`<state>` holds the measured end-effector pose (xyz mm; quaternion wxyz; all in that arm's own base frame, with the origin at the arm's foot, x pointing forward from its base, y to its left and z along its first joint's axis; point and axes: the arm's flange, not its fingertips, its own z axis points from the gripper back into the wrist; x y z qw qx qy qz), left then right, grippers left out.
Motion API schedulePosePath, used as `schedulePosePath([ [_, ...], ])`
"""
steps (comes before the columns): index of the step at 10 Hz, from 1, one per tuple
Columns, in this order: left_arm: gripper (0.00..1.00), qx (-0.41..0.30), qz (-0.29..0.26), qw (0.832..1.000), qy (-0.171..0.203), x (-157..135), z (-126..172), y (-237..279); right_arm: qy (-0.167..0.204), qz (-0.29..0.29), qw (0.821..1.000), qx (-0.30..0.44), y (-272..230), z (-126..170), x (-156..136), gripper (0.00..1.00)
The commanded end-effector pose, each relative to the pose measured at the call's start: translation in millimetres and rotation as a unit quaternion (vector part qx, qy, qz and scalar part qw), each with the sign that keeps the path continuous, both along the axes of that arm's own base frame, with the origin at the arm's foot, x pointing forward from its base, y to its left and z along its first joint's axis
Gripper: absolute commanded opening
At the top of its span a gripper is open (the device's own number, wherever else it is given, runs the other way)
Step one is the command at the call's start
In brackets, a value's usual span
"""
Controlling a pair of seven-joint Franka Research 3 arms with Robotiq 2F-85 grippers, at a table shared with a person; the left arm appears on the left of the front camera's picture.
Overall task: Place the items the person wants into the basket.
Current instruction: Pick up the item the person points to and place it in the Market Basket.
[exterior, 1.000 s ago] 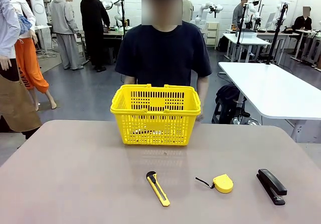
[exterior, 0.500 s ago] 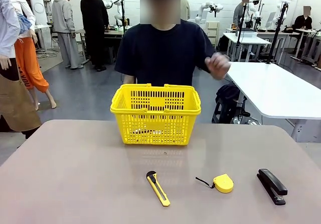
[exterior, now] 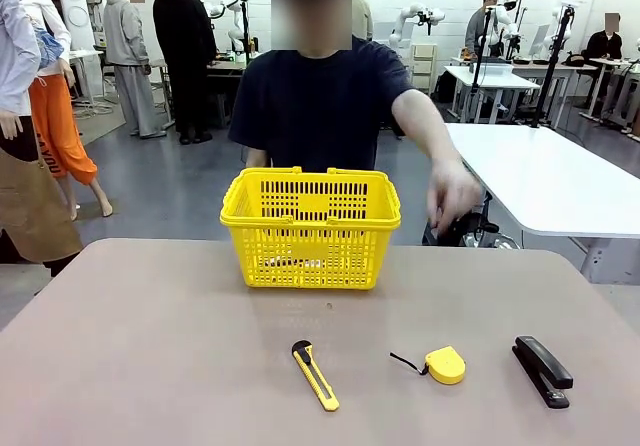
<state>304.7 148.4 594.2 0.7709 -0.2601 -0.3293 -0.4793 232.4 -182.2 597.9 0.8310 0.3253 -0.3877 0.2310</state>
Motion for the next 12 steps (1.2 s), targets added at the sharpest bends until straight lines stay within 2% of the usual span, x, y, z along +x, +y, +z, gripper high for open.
schedulePosePath([
  [1,1.0,-0.009,-0.006,1.0,-0.005,0,0,2,-0.01,0.008,1.0,0.007,0,0,2,1.0],
  [4,1.0,-0.009,-0.006,1.0,-0.005,0,0,2,-0.01,0.008,1.0,0.007,0,0,2,1.0],
  [5,1.0,-0.009,-0.006,1.0,-0.005,0,0,2,0.0,0.0,1.0,0.0,0,0,0,1.0],
  [6,1.0,-0.009,-0.006,1.0,-0.005,0,0,2,0.049,-0.001,0.996,-0.069,29,12,19,1.0],
  [8,1.0,-0.009,-0.006,1.0,-0.005,0,0,2,0.127,0.045,0.971,-0.199,85,25,50,1.0],
  [9,1.0,-0.009,-0.006,1.0,-0.005,0,0,2,0.146,0.051,0.953,-0.262,117,25,64,1.0],
  [10,1.0,-0.009,-0.006,1.0,-0.005,0,0,2,0.161,0.052,0.941,-0.292,138,20,73,1.0],
  [12,1.0,-0.009,-0.006,1.0,-0.005,0,0,2,0.208,0.054,0.907,-0.363,191,-14,101,1.0],
])
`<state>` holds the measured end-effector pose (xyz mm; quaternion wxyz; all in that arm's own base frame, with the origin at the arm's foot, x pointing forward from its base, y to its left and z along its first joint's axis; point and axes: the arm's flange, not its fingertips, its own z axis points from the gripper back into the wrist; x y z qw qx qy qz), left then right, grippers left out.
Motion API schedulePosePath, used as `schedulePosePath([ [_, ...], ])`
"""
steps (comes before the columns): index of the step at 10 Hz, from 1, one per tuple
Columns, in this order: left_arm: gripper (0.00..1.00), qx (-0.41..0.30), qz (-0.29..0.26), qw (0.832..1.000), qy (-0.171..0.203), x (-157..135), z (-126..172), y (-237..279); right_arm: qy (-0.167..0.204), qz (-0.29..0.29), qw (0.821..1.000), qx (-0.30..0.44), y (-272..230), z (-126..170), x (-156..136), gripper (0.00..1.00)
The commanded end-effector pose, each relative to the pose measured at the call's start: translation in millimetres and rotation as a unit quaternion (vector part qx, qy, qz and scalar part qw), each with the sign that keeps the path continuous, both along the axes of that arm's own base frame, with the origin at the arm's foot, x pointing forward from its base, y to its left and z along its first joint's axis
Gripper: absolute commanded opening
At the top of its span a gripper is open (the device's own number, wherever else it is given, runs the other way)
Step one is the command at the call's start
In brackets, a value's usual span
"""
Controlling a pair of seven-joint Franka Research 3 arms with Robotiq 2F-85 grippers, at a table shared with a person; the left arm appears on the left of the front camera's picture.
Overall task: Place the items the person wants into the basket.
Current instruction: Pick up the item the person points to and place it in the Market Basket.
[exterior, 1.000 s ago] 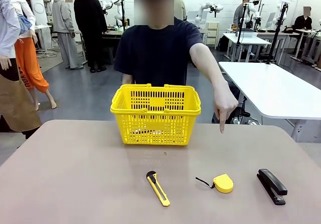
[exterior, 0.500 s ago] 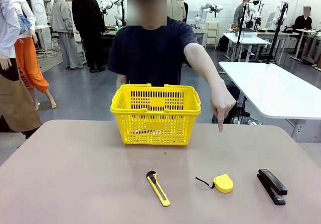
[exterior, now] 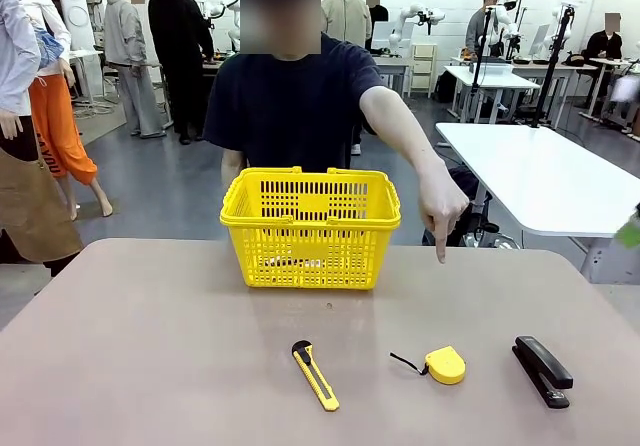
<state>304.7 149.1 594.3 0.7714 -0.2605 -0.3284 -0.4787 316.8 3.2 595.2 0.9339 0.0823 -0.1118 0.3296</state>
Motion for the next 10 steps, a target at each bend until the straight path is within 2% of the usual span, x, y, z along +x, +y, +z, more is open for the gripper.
schedulePosePath([
  [1,1.0,-0.009,-0.006,1.0,-0.006,0,0,1,0.04,0.001,0.998,-0.048,28,-26,31,1.0],
  [2,1.0,-0.009,-0.006,1.0,-0.006,0,0,1,0.049,0.012,0.996,-0.07,50,-52,36,1.0],
  [5,1.0,-0.009,-0.006,1.0,-0.006,0,0,1,0.069,0.034,0.992,-0.096,95,-96,47,1.0],
  [8,1.0,-0.009,-0.006,1.0,-0.006,0,0,1,0.07,0.028,0.994,-0.074,98,-105,53,1.0],
  [10,1.0,-0.009,-0.006,1.0,-0.006,0,0,1,0.078,0.049,0.992,-0.083,102,-105,49,1.0],
])
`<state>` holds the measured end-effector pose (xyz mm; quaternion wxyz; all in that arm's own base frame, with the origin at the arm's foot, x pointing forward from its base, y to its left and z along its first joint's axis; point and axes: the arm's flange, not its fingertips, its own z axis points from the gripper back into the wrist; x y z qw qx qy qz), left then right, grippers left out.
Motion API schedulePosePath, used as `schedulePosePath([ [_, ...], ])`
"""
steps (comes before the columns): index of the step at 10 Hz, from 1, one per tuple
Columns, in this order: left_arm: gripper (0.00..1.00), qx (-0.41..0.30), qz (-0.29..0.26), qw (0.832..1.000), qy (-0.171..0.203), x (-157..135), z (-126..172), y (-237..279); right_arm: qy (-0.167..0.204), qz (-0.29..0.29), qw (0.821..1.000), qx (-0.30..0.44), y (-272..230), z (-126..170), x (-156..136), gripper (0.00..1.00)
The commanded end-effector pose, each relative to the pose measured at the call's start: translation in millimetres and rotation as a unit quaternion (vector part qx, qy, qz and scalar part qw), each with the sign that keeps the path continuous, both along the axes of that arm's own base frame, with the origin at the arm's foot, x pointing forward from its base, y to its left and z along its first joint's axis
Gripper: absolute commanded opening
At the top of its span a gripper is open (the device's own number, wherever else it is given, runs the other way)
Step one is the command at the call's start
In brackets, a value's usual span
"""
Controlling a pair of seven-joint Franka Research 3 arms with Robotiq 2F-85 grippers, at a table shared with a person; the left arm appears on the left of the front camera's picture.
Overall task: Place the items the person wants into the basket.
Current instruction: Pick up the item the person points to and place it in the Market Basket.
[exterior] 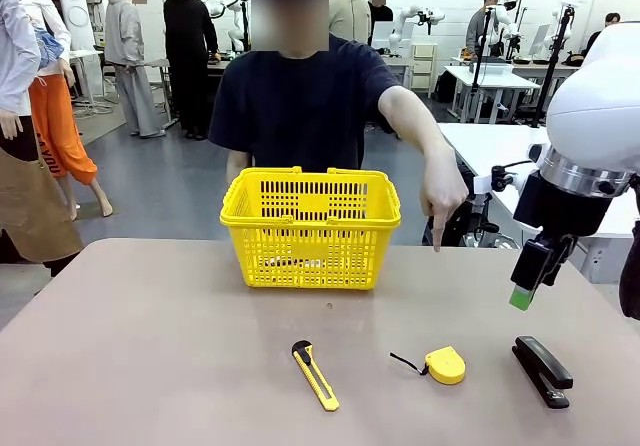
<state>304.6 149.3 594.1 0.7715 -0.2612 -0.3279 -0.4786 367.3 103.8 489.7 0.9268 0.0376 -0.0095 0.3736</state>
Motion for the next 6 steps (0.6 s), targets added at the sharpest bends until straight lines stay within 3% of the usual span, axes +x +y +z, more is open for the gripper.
schedulePosePath([
  [1,1.0,-0.008,-0.006,1.0,-0.007,-0.3,0.5,1.3,0.001,0.002,1.0,-0.003,1.4,0.1,-1.4,1.0],
  [6,1.0,-0.008,-0.006,1.0,-0.007,-0.3,0.5,1.3,0.0,0.003,1.0,0.0,2.0,0.3,-0.7,1.0],
])
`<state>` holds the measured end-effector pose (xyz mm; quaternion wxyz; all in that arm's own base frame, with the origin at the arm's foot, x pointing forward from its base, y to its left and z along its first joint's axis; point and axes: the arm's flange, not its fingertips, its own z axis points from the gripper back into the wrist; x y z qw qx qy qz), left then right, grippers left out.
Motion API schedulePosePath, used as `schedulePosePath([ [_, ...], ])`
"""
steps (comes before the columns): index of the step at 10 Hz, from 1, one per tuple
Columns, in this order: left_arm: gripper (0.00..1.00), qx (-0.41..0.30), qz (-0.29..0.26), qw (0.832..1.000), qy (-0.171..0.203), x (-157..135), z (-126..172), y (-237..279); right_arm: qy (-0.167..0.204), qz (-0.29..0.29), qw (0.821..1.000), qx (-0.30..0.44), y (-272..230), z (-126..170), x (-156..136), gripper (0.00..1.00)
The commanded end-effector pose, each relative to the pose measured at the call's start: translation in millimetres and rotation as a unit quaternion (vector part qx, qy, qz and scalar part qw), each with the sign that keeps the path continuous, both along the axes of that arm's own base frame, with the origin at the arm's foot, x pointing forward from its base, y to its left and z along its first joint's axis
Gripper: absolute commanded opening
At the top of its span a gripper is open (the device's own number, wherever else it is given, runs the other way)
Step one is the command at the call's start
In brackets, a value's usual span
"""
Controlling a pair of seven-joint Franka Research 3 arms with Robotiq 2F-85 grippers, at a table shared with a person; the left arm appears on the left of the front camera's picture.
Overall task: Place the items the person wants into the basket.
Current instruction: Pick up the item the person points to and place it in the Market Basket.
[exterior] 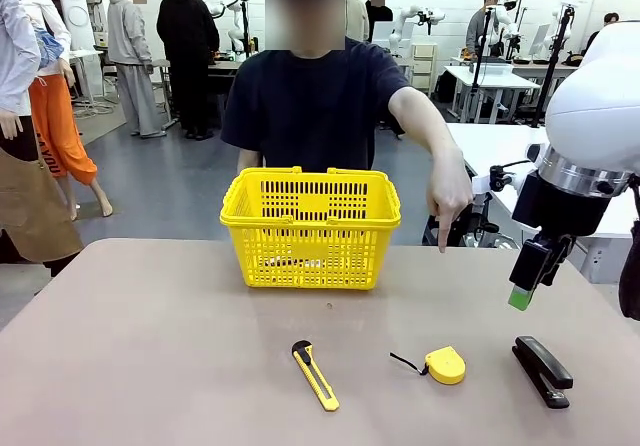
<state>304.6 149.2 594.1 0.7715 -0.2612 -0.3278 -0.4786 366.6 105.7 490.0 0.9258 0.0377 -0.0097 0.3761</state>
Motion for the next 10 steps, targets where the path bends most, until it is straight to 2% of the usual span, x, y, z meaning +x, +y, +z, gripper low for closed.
schedulePosePath([
  [1,1.0,-0.008,-0.006,1.0,-0.007,0,0,1,0.0,-0.036,0.999,0.018,17,-13,5,1.0],
  [4,1.0,-0.008,-0.006,1.0,-0.007,0,0,1,0.016,-0.133,0.991,0.017,58,-43,16,1.0],
  [6,1.0,-0.008,-0.006,1.0,-0.007,0,0,1,0.024,-0.178,0.984,-0.005,78,-73,24,1.0],
  [7,1.0,-0.008,-0.006,1.0,-0.007,0,0,1,0.019,-0.186,0.982,-0.016,83,-85,27,1.0],
  [10,1.0,-0.008,-0.006,1.0,-0.007,0,0,1,-0.031,-0.209,0.976,-0.049,93,-116,26,1.0],
])
